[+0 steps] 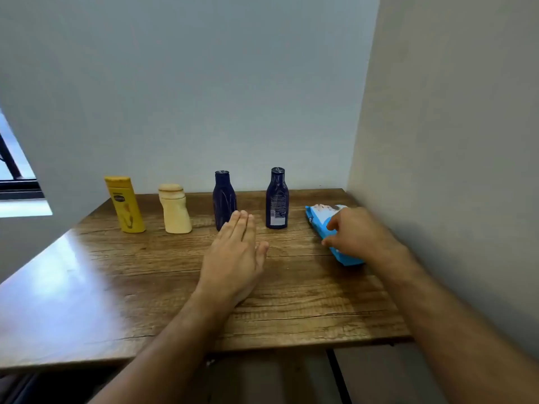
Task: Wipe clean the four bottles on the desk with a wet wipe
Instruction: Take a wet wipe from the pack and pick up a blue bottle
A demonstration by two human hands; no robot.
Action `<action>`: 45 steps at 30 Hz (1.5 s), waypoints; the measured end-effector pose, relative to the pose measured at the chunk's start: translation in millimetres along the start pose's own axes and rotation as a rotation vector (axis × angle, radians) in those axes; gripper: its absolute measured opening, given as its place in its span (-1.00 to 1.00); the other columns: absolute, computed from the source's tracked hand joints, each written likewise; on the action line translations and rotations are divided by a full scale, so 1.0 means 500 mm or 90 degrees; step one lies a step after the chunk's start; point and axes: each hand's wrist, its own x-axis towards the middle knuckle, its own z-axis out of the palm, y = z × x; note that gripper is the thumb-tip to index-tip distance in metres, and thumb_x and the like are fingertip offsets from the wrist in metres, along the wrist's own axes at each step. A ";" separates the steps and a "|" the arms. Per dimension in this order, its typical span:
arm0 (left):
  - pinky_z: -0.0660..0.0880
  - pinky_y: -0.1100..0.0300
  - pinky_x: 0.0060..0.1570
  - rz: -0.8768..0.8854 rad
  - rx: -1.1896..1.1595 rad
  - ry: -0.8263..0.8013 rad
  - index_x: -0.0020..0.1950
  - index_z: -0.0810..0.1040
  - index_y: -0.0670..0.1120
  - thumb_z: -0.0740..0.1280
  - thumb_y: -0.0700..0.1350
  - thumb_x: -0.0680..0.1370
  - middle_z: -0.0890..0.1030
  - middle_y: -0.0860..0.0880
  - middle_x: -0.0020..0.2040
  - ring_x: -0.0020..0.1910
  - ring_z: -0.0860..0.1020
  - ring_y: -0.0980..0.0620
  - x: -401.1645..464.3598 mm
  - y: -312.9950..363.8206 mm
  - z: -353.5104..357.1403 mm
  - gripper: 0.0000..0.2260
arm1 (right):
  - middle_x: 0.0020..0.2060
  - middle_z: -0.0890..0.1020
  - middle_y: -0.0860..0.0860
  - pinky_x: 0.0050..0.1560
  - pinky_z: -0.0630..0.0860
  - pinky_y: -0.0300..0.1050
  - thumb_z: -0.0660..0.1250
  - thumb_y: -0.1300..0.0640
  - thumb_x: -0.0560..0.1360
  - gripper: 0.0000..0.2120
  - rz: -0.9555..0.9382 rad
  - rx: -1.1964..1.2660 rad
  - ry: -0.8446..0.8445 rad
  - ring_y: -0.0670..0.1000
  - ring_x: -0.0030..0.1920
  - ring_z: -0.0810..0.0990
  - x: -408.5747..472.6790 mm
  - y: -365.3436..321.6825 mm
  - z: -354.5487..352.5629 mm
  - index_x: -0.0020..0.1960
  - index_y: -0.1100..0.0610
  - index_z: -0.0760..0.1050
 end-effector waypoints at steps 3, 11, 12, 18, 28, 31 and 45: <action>-0.15 0.16 0.55 -0.002 -0.031 0.007 0.65 -0.04 -0.11 -0.08 0.15 0.70 0.02 -0.08 0.66 0.64 -0.06 0.03 0.006 0.014 0.001 -0.42 | 0.15 0.59 0.03 -0.03 0.48 -0.13 0.44 -0.23 0.39 -0.39 0.038 -0.058 -0.015 0.01 0.06 0.54 -0.019 0.004 0.011 0.33 0.07 0.48; -0.12 0.19 0.48 -0.078 -0.191 0.039 0.66 -0.08 -0.11 0.23 0.09 0.64 0.00 -0.05 0.67 0.64 -0.03 0.02 0.119 0.060 0.041 -0.28 | 0.22 0.56 0.11 0.18 0.53 -0.01 0.40 0.06 0.50 -0.56 0.123 -0.034 -0.034 0.10 0.16 0.56 0.015 0.004 0.020 0.35 0.13 0.45; -0.13 0.18 0.48 -0.090 -0.209 0.056 0.66 -0.09 -0.11 0.23 0.09 0.64 0.00 -0.05 0.67 0.64 -0.04 0.01 0.131 0.063 0.047 -0.27 | 0.24 0.55 0.13 0.18 0.52 -0.01 0.39 0.10 0.51 -0.56 0.126 -0.033 -0.030 0.11 0.17 0.56 0.022 0.005 0.018 0.36 0.13 0.45; -0.13 0.15 0.51 -0.159 -0.284 0.099 0.65 -0.18 -0.14 0.29 0.15 0.61 -0.07 -0.08 0.67 0.64 -0.12 -0.02 0.155 0.072 0.082 -0.15 | 0.03 0.67 0.11 0.01 0.61 0.07 0.31 0.08 0.54 -0.78 0.054 0.087 0.189 0.11 -0.01 0.63 0.067 -0.014 0.023 0.14 0.08 0.61; 0.25 0.00 0.47 -0.245 -0.534 0.090 0.65 -0.07 0.01 0.52 0.16 0.44 0.23 -0.01 0.61 0.55 0.26 -0.05 0.217 0.046 0.122 0.00 | 0.14 0.61 0.03 -0.37 0.66 -0.12 0.28 0.19 0.59 -0.76 0.138 0.736 0.350 0.12 -0.04 0.67 0.180 -0.075 0.050 0.22 0.13 0.58; 0.31 0.01 0.46 -0.213 -0.613 0.064 0.64 0.00 0.04 0.57 0.15 0.38 0.31 0.06 0.57 0.50 0.34 0.02 0.237 0.026 0.141 0.01 | 0.15 0.62 0.02 -0.23 0.69 0.00 0.28 0.17 0.59 -0.75 0.139 0.720 0.345 0.10 0.02 0.66 0.196 -0.081 0.085 0.24 0.12 0.58; 0.61 -0.02 0.15 -0.155 -0.724 0.095 0.33 0.51 0.10 0.46 -0.02 0.54 0.66 0.11 0.12 0.10 0.64 0.11 0.234 0.021 0.124 -0.63 | 0.11 0.60 0.08 -0.16 0.67 -0.09 0.29 0.23 0.58 -0.81 0.163 0.977 0.258 0.02 -0.02 0.62 0.175 -0.077 0.108 0.16 0.13 0.56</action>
